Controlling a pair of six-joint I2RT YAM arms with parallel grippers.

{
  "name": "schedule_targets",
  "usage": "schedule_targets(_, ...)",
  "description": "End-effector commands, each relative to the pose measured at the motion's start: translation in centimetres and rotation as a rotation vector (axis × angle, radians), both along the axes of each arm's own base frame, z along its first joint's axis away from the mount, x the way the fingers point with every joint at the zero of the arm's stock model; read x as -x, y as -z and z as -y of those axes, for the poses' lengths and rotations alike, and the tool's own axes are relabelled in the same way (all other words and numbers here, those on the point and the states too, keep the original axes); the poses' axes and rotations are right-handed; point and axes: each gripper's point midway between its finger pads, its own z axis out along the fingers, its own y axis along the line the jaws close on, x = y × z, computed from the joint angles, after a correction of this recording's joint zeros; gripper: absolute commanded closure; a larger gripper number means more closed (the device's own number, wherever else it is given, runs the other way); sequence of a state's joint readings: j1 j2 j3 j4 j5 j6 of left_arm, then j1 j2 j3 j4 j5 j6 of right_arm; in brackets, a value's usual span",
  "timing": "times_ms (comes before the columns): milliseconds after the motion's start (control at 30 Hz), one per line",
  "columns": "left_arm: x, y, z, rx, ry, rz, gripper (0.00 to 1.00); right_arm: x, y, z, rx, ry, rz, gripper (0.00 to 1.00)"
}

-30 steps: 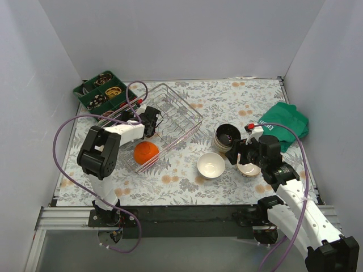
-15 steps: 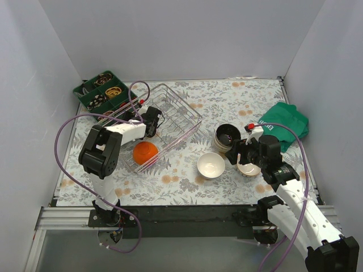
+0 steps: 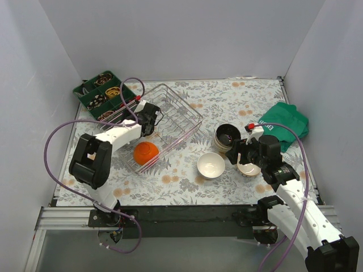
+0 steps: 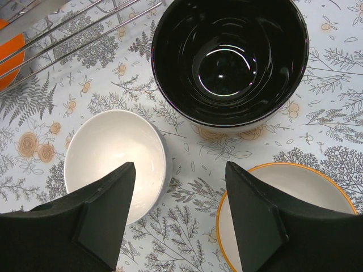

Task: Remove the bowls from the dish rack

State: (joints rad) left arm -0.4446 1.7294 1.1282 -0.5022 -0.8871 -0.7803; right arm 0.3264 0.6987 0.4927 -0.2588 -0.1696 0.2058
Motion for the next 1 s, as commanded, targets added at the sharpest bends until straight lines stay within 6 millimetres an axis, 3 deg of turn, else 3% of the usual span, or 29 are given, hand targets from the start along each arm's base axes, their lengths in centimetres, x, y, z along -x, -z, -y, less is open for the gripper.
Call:
schedule_targets(0,-0.2,-4.2,0.7,0.093,-0.001,0.137,0.76,-0.6,-1.1,-0.1,-0.008,-0.006,0.061,0.28)
schedule_targets(267,0.0,-7.0,0.9,0.166,0.009,0.234,0.84,-0.5,-1.9,-0.6,-0.022,-0.042,0.087,0.28)
schedule_targets(633,0.4,-12.2,3.1,0.484,0.096,0.44,0.87,0.1,-3.7,-2.6,-0.105,-0.138,0.091,0.28)
schedule_targets(967,1.7,-16.9,7.0,0.825,0.243,0.588,0.87,0.3,-8.8,-6.9,-0.272,-0.32,0.194,0.28)
